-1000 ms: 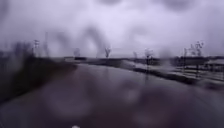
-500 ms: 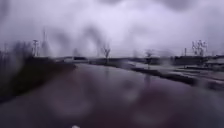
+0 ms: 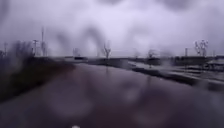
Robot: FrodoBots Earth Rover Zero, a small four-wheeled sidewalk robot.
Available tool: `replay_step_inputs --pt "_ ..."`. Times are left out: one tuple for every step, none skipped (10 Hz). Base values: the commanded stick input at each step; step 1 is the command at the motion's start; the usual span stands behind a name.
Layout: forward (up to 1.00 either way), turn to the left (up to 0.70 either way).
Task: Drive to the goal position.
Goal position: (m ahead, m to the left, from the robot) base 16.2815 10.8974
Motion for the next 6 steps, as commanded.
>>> replay_step_inputs --pt "0.70 0.00" --pt "0.70 0.00" --pt "0.70 0.00" --pt "0.70 0.00" --pt "0.70 0.00" --pt "0.70 0.00"
